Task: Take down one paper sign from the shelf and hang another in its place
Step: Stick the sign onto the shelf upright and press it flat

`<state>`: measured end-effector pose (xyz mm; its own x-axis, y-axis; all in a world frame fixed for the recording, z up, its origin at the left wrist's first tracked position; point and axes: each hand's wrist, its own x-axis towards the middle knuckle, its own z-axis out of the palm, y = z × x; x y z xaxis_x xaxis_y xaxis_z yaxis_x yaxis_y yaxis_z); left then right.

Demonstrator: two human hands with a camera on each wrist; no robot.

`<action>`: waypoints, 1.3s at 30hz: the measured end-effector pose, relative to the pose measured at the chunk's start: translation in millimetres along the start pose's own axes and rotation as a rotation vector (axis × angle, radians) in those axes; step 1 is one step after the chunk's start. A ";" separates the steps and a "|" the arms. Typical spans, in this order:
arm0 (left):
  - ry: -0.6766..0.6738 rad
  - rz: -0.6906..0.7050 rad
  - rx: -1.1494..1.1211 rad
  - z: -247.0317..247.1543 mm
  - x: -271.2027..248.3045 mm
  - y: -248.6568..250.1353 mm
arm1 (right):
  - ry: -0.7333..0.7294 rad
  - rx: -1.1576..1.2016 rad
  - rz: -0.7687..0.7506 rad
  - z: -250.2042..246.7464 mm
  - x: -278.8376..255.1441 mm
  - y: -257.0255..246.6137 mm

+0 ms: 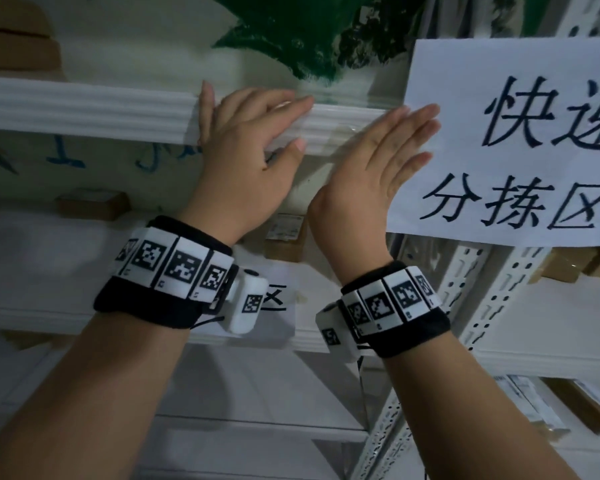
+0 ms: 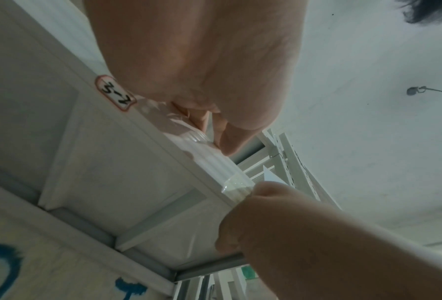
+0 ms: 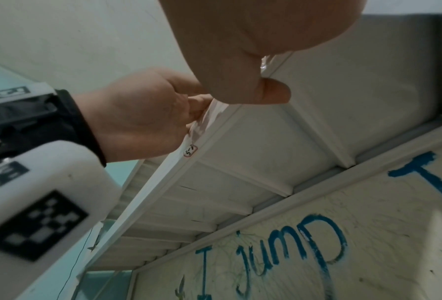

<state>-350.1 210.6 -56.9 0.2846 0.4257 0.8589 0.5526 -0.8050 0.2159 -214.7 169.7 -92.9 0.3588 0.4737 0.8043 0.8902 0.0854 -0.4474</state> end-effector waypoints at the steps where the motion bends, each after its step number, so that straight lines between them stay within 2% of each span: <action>1: -0.007 0.015 -0.008 -0.3 -0.8 -0.9 | -0.001 0.002 0.018 -0.7 0.5 -4.0; 5: -0.021 0.041 -0.004 2.0 -1.0 1.7 | -0.058 -0.105 0.019 -1.0 1.7 -12.8; 8: 0.018 0.054 0.051 1.9 -0.8 0.8 | -0.149 -0.248 -0.107 -7.3 -4.5 -7.8; 11: 0.005 0.059 0.056 6.4 -1.2 5.6 | -0.304 -0.332 -0.218 -27.6 -11.4 -0.5; 15: 0.010 0.045 0.101 10.9 -3.0 12.0 | -0.490 -0.193 -0.340 -67.2 -8.8 23.1; 18: 0.033 0.050 -0.033 19.4 -8.5 42.1 | -0.332 -0.109 -0.423 -102.6 -11.1 50.7; 22: -0.043 0.310 -0.173 65.0 -27.2 140.5 | -0.066 -0.064 -0.356 -135.3 -5.4 88.5; 26: -0.050 0.296 -0.269 117.9 -6.1 198.9 | 0.048 -0.100 -0.322 -158.0 25.5 135.4; 29: -0.101 0.301 -0.078 149.2 20.2 207.9 | 0.045 -0.176 -0.329 -163.6 46.3 175.5; 33: -0.077 0.323 0.299 172.6 25.8 200.4 | 0.097 -0.405 -0.520 -166.6 59.3 213.9; 36: -0.048 0.283 0.462 164.8 26.5 180.2 | 0.136 -0.468 -0.615 -180.1 66.7 235.0; 39: -0.051 0.231 0.573 151.4 25.4 158.1 | 0.143 -0.522 -0.605 -194.9 70.1 258.1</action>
<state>-136.9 156.8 -71.2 0.4759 0.2978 0.8275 0.8011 -0.5351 -0.2682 95.0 54.1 -75.8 -0.2254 0.3566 0.9066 0.9450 -0.1463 0.2925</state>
